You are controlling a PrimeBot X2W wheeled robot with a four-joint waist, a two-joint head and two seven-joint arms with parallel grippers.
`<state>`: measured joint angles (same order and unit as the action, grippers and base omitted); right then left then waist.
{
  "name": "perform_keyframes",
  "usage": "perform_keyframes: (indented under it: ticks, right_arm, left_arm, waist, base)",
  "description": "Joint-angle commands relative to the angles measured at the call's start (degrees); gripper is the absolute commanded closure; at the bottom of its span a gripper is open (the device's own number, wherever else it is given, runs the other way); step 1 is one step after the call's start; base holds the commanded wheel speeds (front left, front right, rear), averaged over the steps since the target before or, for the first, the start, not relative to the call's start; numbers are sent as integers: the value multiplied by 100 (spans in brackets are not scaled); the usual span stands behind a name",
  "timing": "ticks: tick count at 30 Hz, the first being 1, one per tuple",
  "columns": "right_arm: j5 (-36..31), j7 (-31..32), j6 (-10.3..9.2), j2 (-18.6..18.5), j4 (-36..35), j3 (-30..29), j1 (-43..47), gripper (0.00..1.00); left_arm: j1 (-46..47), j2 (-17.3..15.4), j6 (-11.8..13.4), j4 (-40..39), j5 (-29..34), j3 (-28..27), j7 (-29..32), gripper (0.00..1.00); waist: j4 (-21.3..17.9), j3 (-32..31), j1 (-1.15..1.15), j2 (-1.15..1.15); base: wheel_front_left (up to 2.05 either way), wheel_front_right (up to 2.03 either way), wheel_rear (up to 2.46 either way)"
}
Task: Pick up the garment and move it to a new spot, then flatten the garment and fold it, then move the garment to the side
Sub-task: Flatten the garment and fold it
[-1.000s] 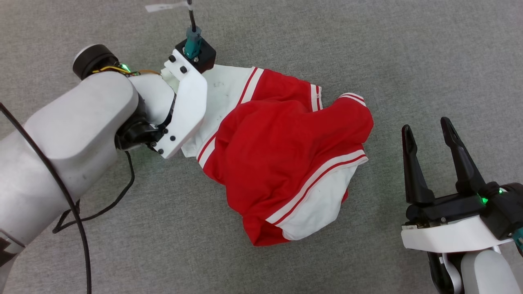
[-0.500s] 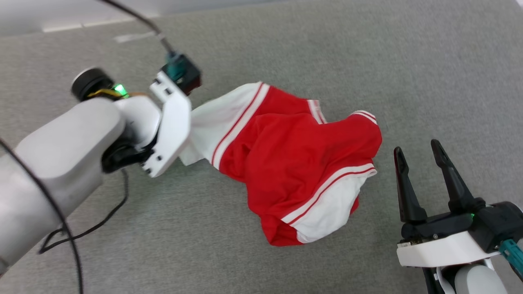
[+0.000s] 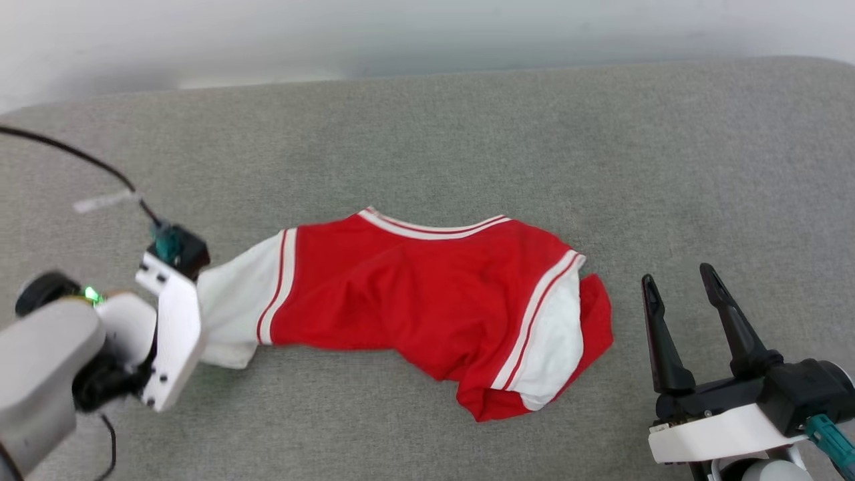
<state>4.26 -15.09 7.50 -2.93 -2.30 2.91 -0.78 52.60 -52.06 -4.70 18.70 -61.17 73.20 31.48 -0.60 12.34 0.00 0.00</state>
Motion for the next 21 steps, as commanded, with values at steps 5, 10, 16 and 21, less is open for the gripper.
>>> perform_keyframes:
  ticks: [5, 10, 16, 21]
  right_arm:
    - [26, -11, -3, 10, 48, 14, 59, 0]
    - [-51, -11, -3, 10, -2, -29, -123, 0]
    - [-275, -11, -2, 11, -209, -305, -572, 0]
    - [-695, -11, -2, 11, -375, -374, -1152, 0]
  left_arm:
    - [-628, -5, 193, -92, -152, -4, -180, 100]
    - [-795, 176, 578, 0, 157, -147, -1088, 0]
    - [-850, 264, 1217, -214, 511, -613, -2588, 0]
    - [-1169, 338, 1926, -633, 590, -989, -3711, 0]
  waist:
    - [39, -136, 0, 0]
    - [61, -285, 0, 0]
    - [180, -422, 0, 0]
    - [293, -434, 0, 0]
  base:
    - [0, 0, 0]
    - [0, 0, 0]
    - [0, 0, 0]
    - [0, 0, 0]
